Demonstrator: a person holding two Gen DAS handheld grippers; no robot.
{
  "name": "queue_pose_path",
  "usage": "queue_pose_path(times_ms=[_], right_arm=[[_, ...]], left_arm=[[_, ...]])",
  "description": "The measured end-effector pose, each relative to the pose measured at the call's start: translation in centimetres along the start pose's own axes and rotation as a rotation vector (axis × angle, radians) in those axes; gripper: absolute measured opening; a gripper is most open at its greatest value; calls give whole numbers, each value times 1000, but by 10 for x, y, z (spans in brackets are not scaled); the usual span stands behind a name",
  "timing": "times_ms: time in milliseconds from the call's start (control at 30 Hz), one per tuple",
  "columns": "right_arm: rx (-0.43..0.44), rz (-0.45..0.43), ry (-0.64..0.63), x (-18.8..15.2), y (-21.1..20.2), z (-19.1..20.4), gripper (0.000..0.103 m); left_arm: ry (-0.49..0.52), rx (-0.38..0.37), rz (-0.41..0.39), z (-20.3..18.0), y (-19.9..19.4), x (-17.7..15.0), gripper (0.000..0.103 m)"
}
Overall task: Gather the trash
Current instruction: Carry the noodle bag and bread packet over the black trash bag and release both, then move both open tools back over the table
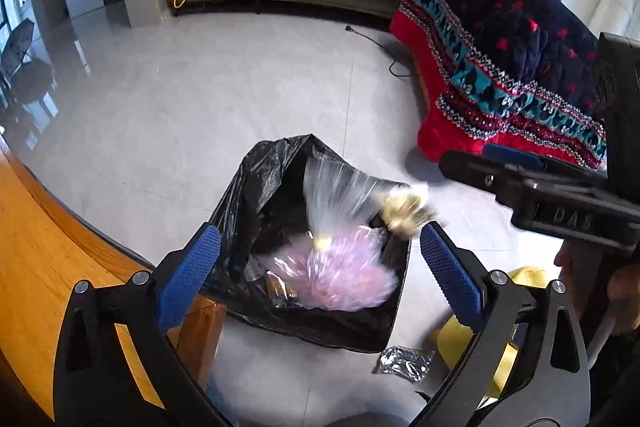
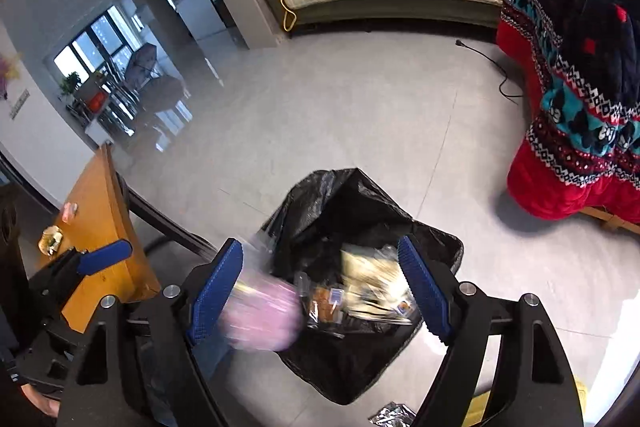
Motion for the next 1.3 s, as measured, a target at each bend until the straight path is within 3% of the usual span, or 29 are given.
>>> queue_pose_path(times_ms=[533, 867, 1067, 1300], right_arm=[[115, 19, -122, -1, 0, 73, 80], [243, 75, -299, -17, 10, 177, 80], [338, 131, -397, -35, 22, 248, 80], [448, 225, -504, -67, 41, 333, 80]], left_arm=[[-124, 35, -48, 45, -31, -7, 97], [-261, 97, -78, 106, -63, -42, 97], [-390, 177, -97, 157, -89, -78, 97], [-608, 309, -143, 231, -136, -129, 97]])
Point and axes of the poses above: each gripper's, at about its wrist camera, not at the fingertips, and y roughly the way its jaws point, z to its left, x to its top, the point moved 5 cm from there along y, roughly the way its jaws point, and after that the axes turned 1 degree about x, right-handed, at the moved point
